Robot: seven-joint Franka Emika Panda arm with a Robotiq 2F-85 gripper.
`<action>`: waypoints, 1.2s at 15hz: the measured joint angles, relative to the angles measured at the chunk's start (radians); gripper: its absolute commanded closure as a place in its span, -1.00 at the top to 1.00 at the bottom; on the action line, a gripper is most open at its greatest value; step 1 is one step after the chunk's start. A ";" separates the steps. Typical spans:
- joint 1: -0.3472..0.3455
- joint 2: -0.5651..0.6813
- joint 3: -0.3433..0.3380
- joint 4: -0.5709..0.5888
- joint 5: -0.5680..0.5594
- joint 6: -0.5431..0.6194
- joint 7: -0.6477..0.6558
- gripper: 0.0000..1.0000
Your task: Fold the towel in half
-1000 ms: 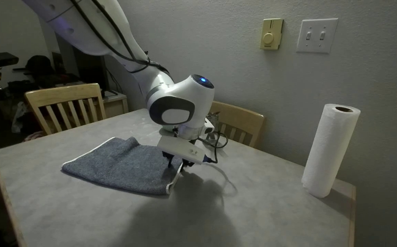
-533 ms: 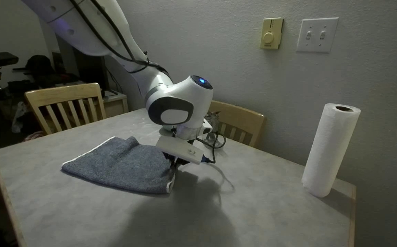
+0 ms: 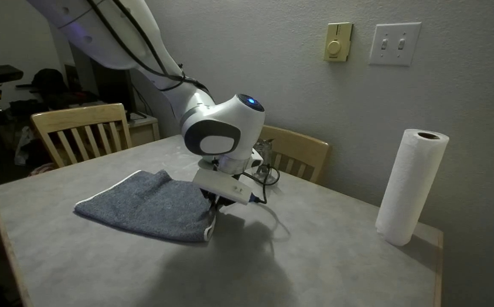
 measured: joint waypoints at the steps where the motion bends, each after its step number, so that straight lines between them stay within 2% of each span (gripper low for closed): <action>1: 0.004 -0.006 -0.012 -0.006 -0.007 -0.005 0.015 -0.96; 10: -0.003 -0.122 -0.147 -0.153 -0.057 -0.006 0.102 -0.96; 14: -0.005 -0.193 -0.160 -0.207 -0.057 -0.002 0.113 -0.96; 18: 0.034 -0.281 -0.155 -0.228 -0.082 0.001 0.120 -0.96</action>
